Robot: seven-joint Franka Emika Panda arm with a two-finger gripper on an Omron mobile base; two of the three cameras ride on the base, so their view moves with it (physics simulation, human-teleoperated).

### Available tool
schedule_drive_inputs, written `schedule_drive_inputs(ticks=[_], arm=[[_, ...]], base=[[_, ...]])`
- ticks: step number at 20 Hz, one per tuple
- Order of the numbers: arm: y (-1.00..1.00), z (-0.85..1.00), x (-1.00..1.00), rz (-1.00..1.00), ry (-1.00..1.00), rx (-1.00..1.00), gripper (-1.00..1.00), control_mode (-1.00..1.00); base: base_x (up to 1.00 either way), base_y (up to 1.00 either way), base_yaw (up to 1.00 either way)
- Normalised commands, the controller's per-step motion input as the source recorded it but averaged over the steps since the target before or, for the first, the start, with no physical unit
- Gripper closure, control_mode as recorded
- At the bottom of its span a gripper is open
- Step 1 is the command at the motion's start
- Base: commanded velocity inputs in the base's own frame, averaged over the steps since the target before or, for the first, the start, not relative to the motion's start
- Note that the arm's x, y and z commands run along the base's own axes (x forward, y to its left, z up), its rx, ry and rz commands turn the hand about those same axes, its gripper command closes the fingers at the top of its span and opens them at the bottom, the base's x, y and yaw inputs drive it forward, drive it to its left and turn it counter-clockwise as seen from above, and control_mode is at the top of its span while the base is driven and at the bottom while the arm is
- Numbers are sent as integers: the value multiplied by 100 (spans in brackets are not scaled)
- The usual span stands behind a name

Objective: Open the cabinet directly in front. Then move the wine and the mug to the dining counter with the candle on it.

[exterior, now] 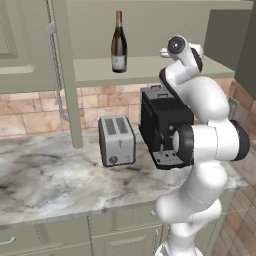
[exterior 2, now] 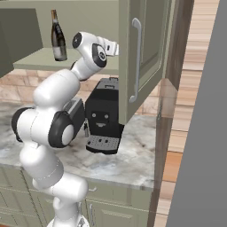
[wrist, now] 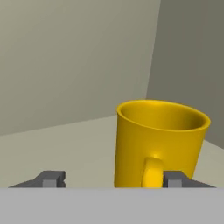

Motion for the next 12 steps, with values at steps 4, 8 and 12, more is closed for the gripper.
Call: schedule_drive_inputs(ticks=[4,8,12], arm=[[0,0,0,0,0,0,100,-100],[0,0,0,0,0,0,100,-100],[0,0,0,0,0,0,100,-100]], base=[[0,0,0],[0,0,0],[0,0,0]])
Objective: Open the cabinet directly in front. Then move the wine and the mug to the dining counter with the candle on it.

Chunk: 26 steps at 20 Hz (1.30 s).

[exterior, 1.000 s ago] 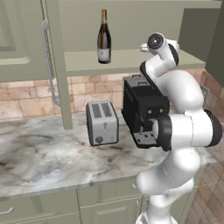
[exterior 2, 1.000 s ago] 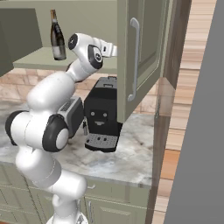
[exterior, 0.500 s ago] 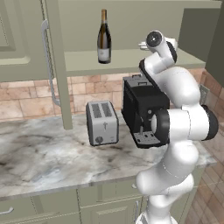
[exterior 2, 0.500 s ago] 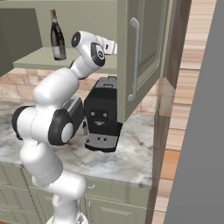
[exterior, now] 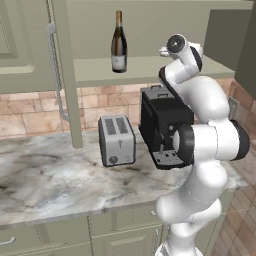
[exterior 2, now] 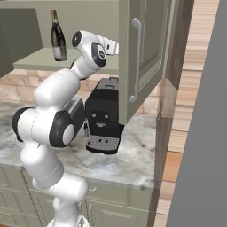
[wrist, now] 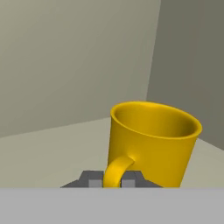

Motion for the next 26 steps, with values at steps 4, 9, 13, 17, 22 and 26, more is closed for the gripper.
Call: schedule_drive_inputs(ticks=[4,9,13,17,22,26], arm=[[0,0,-12,0,0,0,100,-100],[1,-1,-84,3,0,0,100,-100],[22,-3,-100,12,-3,0,100,-100],[48,-11,-100,20,-5,-6,100,-100],[66,-3,-100,29,-5,-10,100,-100],[68,0,-100,36,-4,-12,100,-100]], base=[[0,0,0],[0,0,0],[0,0,0],[0,0,0],[0,0,0],[0,0,0]])
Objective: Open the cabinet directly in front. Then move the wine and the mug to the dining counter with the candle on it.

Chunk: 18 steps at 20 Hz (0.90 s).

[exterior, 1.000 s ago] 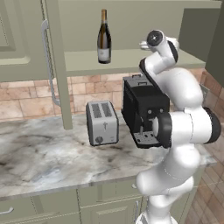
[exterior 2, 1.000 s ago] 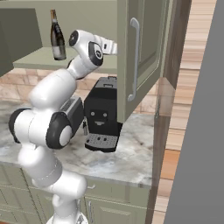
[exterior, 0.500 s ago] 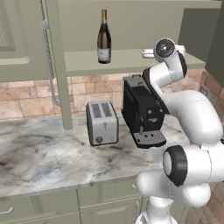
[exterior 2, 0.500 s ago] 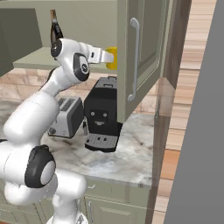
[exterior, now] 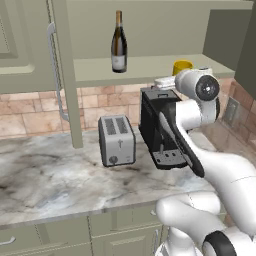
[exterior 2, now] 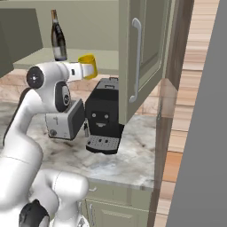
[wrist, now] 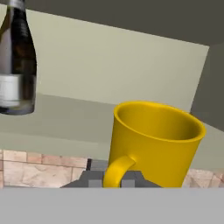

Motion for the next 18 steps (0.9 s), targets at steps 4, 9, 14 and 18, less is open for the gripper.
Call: schedule_drive_inputs(ticks=[4,9,14,18], arm=[[29,0,-96,33,-6,-5,100,-100],[0,2,-21,13,-1,0,100,-100],[0,0,0,0,0,0,100,-100],[0,0,0,0,0,0,100,-100]], base=[[0,0,0],[0,0,0],[0,0,0],[0,0,0]])
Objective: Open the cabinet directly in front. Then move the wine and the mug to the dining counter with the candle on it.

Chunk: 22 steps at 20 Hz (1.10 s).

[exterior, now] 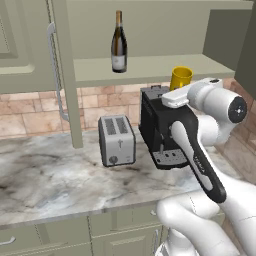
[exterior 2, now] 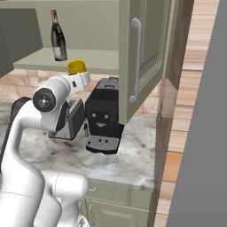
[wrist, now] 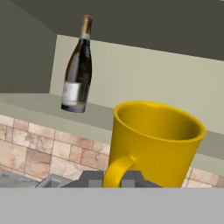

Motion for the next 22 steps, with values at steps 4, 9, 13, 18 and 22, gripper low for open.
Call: schedule_drive_inputs(ticks=[4,9,13,18,22], arm=[[0,0,0,0,0,0,100,-100],[0,0,0,0,0,0,100,-100],[0,0,0,0,0,0,100,-100],[0,0,-9,0,0,0,100,100],[0,0,0,0,0,0,100,100]], base=[[0,0,0],[0,0,0],[0,0,0],[-30,1,1],[-67,22,15]])
